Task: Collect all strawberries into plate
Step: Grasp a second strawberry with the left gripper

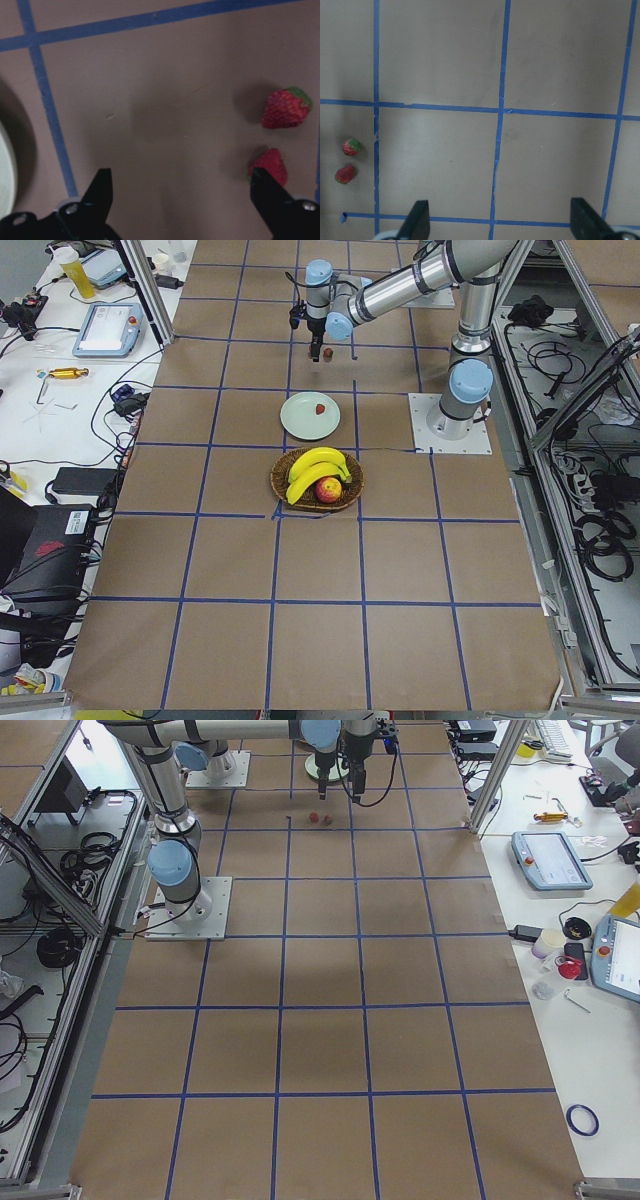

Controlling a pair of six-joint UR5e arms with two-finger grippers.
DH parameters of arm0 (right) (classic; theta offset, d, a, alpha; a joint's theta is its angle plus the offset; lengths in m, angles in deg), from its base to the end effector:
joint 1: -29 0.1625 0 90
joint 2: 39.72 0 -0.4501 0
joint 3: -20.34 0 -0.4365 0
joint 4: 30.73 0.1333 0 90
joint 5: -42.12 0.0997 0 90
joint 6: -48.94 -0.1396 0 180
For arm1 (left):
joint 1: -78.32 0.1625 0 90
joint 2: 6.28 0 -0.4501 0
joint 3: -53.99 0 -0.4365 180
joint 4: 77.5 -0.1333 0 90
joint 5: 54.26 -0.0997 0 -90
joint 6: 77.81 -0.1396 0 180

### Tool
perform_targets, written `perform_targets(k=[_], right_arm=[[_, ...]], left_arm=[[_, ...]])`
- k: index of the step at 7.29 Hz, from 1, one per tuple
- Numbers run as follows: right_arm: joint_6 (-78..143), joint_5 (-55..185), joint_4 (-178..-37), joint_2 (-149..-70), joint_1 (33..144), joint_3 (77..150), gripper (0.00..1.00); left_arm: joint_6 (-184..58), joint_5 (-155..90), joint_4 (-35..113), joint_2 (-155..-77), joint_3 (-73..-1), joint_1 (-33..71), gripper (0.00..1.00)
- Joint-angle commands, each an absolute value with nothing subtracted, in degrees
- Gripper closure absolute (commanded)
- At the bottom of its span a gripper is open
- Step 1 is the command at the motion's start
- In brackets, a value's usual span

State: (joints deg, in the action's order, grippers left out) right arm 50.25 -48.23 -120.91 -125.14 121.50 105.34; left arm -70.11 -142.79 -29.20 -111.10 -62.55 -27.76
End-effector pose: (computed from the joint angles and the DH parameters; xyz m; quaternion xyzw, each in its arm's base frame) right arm 0.1573 -0.5673 0.4758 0.0332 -0.9994 0.0053 0.0030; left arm -0.2820 -0.4841 0.1702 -0.0731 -0.9972 0.0003 0.0132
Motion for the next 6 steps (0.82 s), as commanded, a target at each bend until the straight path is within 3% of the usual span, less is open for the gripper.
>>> perform_targets(k=[1, 2, 4, 5, 6], right_arm=[[50.3, -48.2, -120.9, -125.1, 121.5, 105.3, 0.0], [50.3, -48.2, -120.9, -125.1, 121.6, 105.3, 0.0], [50.3, -48.2, -120.9, -125.1, 121.5, 105.3, 0.0], [50.3, -48.2, -120.9, -125.1, 121.5, 105.3, 0.0], [50.3, -48.2, -120.9, -125.1, 121.5, 105.3, 0.0]], left_arm=[[-68.7, -142.8, -31.0, -113.6, -62.6, -32.0, 0.1], [-67.0, -142.6, -30.9, -113.6, -62.6, -33.7, 0.1], [-66.7, -143.2, -31.3, -115.2, -62.6, -34.3, 0.22], [-66.9, -143.3, -31.3, -115.3, -62.6, -34.3, 0.34], [-67.1, -143.4, -31.3, -115.7, -62.5, -34.3, 0.56]])
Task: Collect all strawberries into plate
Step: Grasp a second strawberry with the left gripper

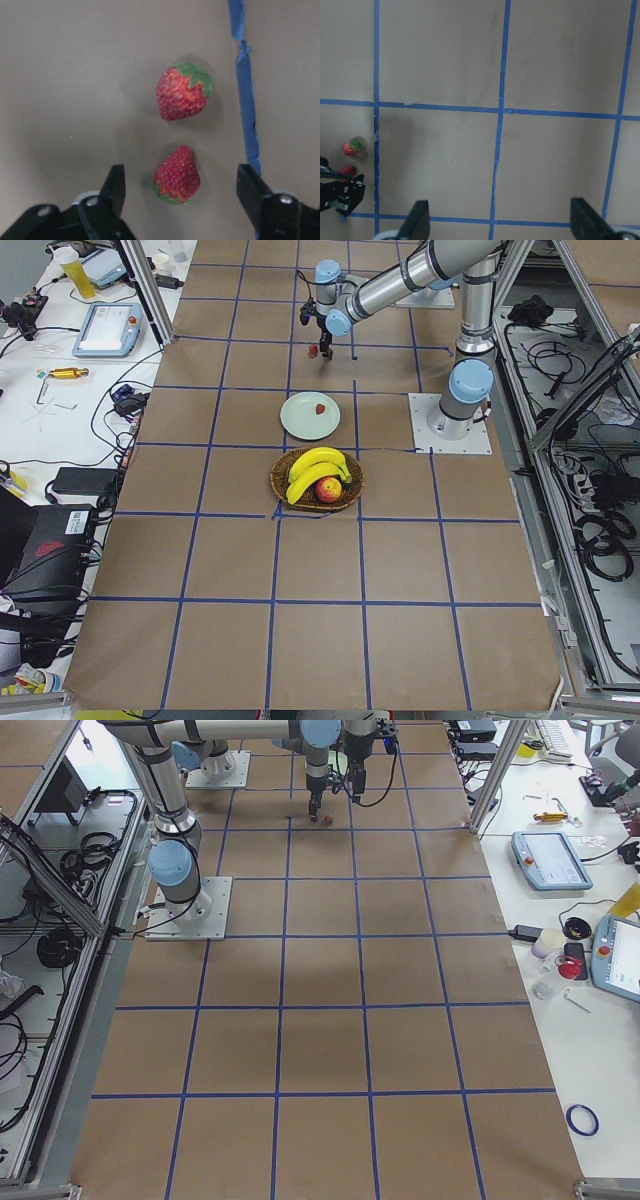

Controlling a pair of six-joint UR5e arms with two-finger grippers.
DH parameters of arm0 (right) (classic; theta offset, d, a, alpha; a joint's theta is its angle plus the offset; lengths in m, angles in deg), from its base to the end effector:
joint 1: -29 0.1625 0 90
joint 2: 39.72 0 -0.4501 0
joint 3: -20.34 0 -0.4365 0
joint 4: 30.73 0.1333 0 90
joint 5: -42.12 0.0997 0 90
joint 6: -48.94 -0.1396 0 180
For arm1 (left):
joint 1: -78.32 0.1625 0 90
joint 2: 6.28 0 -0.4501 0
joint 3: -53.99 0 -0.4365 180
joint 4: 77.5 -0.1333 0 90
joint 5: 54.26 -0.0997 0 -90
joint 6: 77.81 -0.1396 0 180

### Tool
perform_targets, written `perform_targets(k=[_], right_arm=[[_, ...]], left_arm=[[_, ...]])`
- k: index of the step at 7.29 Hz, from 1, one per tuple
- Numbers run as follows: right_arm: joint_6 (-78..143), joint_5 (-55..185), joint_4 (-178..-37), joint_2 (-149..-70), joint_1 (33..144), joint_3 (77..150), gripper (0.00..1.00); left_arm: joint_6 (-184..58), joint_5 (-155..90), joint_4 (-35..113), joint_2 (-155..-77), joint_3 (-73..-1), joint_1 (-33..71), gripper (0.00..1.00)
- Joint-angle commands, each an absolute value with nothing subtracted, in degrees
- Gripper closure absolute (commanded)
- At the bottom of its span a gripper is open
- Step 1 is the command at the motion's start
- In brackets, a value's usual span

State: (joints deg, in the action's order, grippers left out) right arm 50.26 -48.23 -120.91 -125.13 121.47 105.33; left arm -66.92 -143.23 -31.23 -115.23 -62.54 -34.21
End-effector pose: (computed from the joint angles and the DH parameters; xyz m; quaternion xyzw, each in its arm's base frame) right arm 0.1570 -0.5674 0.4758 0.0331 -0.9994 0.0053 0.0030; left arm -0.3353 -0.4538 0.1344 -0.1013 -0.9947 -0.0172 0.0042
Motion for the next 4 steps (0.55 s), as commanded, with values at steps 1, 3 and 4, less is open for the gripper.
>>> perform_targets(k=[1, 3, 4], right_arm=[[50.3, -48.2, -120.9, -125.1, 121.5, 105.3, 0.0], [50.3, -48.2, -120.9, -125.1, 121.5, 105.3, 0.0], [50.3, -48.2, -120.9, -125.1, 121.5, 105.3, 0.0]], left_arm=[[-66.8, -143.6, -31.3, -115.9, -62.5, -34.3, 0.75], [-67.2, -144.6, -30.7, -115.3, -62.3, -34.2, 0.81], [-68.2, -145.1, -29.8, -114.0, -61.2, -33.1, 0.81]])
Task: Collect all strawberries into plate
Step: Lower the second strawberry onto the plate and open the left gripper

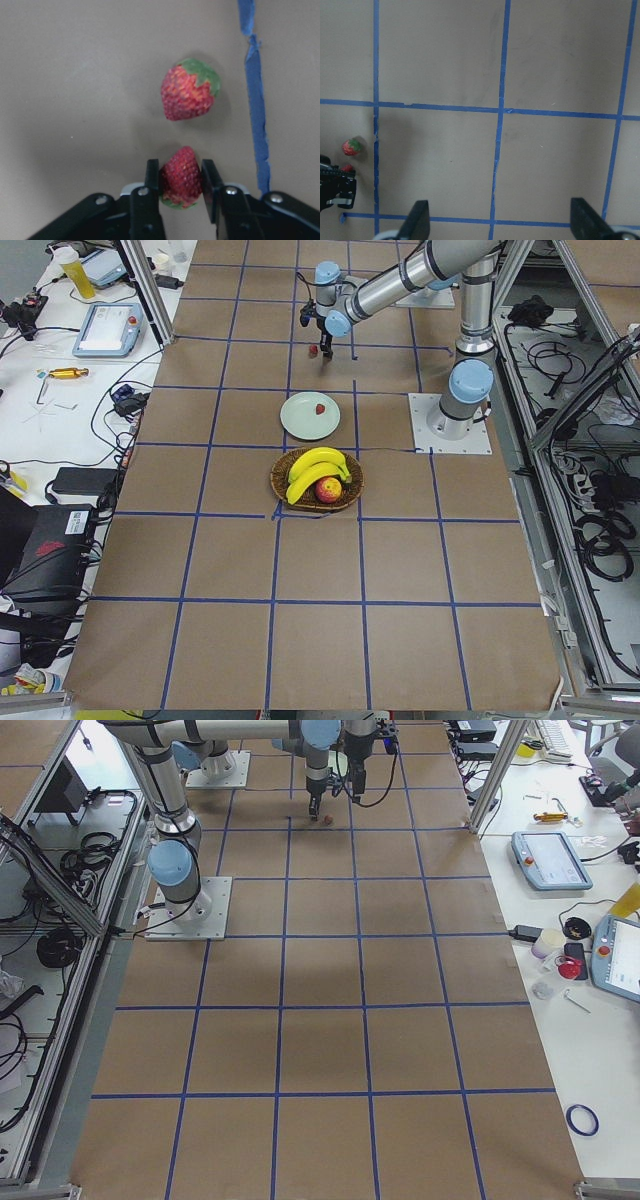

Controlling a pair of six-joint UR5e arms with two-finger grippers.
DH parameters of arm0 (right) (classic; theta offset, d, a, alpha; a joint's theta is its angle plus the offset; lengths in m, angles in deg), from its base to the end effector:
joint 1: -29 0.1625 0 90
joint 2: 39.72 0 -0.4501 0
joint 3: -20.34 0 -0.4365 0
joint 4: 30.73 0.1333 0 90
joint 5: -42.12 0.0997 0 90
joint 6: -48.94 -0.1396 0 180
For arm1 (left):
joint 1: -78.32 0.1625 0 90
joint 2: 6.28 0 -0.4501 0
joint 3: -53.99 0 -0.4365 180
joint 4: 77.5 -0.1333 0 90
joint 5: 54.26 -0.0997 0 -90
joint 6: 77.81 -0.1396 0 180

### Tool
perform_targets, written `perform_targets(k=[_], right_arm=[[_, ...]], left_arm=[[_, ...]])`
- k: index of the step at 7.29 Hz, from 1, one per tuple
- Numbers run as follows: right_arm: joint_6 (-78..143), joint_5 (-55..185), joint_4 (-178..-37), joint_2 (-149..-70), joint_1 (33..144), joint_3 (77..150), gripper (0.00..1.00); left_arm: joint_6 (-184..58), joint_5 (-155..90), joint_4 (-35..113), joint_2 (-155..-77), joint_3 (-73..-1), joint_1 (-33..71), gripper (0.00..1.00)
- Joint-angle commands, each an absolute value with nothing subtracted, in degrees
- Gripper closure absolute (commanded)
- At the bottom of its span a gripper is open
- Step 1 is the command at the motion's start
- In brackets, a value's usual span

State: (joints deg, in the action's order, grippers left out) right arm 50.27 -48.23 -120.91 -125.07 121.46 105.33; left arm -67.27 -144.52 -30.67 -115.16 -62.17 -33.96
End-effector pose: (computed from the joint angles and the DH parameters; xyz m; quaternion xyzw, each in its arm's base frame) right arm 0.1570 -0.5678 0.4752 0.0331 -0.9994 0.0047 0.0030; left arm -0.3310 -0.4579 0.1367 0.1023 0.9946 0.0150 0.0068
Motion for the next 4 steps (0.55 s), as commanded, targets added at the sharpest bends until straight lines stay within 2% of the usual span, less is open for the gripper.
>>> perform_targets(k=[1, 2, 4], right_arm=[[50.3, -48.2, -120.9, -125.1, 121.5, 105.3, 0.0], [50.3, -48.2, -121.0, -125.1, 121.5, 105.3, 0.0], [50.3, -48.2, -121.0, -125.0, 121.5, 105.3, 0.0]], left_arm=[[-69.6, -146.7, -22.7, -112.7, -57.8, -28.8, 0.8], [-74.4, -147.2, -16.6, -111.4, -55.1, -23.4, 0.79], [-87.8, -149.9, -15.9, -110.1, -55.3, -12.4, 0.78]])
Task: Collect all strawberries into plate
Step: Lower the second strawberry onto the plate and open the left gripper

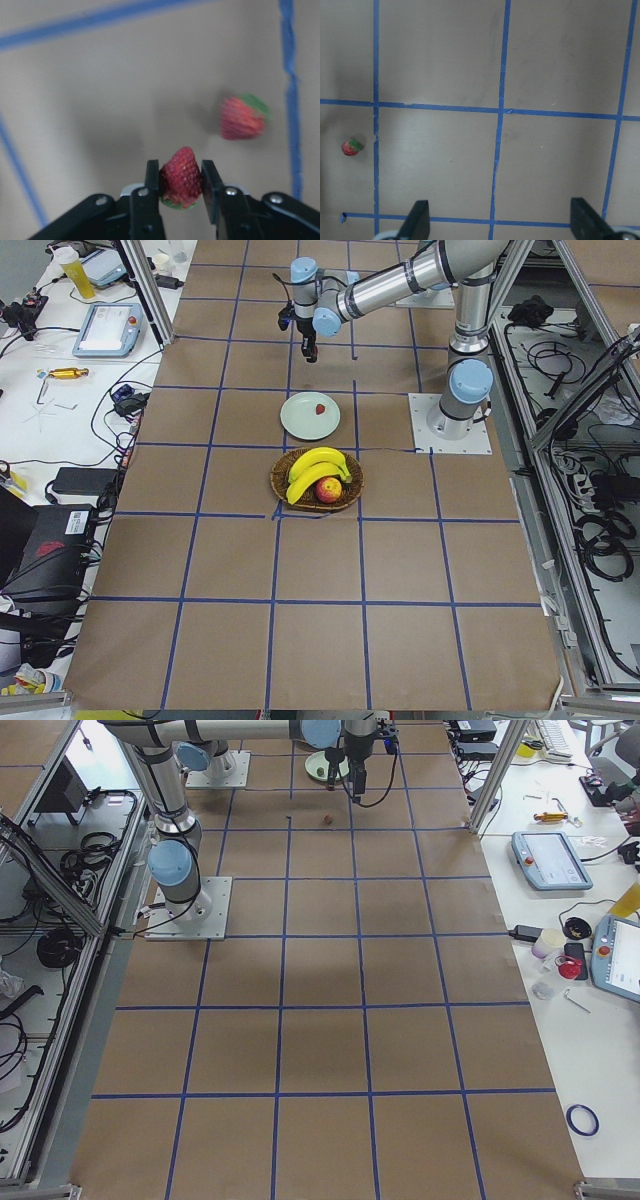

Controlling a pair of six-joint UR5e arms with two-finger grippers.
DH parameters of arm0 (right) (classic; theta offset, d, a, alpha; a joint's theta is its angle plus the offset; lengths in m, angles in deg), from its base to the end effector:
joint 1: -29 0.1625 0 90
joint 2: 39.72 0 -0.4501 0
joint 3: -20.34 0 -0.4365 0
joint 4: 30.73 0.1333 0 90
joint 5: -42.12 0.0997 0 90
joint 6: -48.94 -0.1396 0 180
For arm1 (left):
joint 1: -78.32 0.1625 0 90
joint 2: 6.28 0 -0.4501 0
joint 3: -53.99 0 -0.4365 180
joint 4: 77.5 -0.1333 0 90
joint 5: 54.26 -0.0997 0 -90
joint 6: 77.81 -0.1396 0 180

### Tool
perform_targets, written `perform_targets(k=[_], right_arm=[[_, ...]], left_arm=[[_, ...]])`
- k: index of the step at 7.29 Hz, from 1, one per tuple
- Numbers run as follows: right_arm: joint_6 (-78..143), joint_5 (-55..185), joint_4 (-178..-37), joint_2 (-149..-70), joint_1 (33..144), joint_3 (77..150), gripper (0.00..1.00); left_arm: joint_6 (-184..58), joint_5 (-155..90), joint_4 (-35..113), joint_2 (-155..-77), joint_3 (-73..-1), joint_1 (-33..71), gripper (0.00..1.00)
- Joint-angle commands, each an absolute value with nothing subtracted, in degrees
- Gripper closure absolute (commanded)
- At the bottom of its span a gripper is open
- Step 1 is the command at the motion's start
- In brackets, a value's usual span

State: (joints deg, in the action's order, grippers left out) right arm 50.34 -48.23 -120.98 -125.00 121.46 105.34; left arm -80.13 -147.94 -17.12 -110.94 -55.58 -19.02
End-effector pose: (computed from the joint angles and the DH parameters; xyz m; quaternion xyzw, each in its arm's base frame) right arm 0.1570 -0.5683 0.4745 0.0337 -0.9994 0.0047 0.0030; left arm -0.1952 -0.5425 0.2055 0.0854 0.9950 0.0388 0.0338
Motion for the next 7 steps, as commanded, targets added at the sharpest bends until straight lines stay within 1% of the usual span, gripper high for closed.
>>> perform_targets(k=[1, 2, 3, 4, 5, 6, 7], right_arm=[[50.3, -48.2, -121.0, -125.0, 121.6, 105.3, 0.0], [50.3, -48.2, -121.0, -125.0, 121.5, 105.3, 0.0], [50.3, -48.1, -121.0, -124.9, 121.5, 105.3, 0.0], [50.3, -48.2, -121.0, -125.0, 121.5, 105.3, 0.0], [50.3, -48.2, -121.0, -124.9, 121.5, 105.3, 0.0], [50.3, -48.1, -121.0, -124.9, 121.5, 105.3, 0.0], [50.3, -48.1, -120.9, -125.0, 121.6, 105.3, 0.0]], left_arm=[[-95.0, -150.1, -16.1, -110.1, -57.3, -8.4, 0.78], [-97.5, -150.2, -17.7, -110.5, -59.6, -5.1, 0.78], [-97.5, -150.8, -18.9, -111.1, -61.3, -4.7, 0.5], [-97.1, -151.5, -19.0, -111.3, -61.8, -4.7, 0.04], [-95.8, -151.1, -19.3, -110.8, -61.3, -5.3, 0.0], [-92.5, -150.8, -19.6, -110.2, -60.5, -7.7, 0.0], [-84.1, -148.7, -19.7, -110.7, -57.7, -12.9, 0.0]])
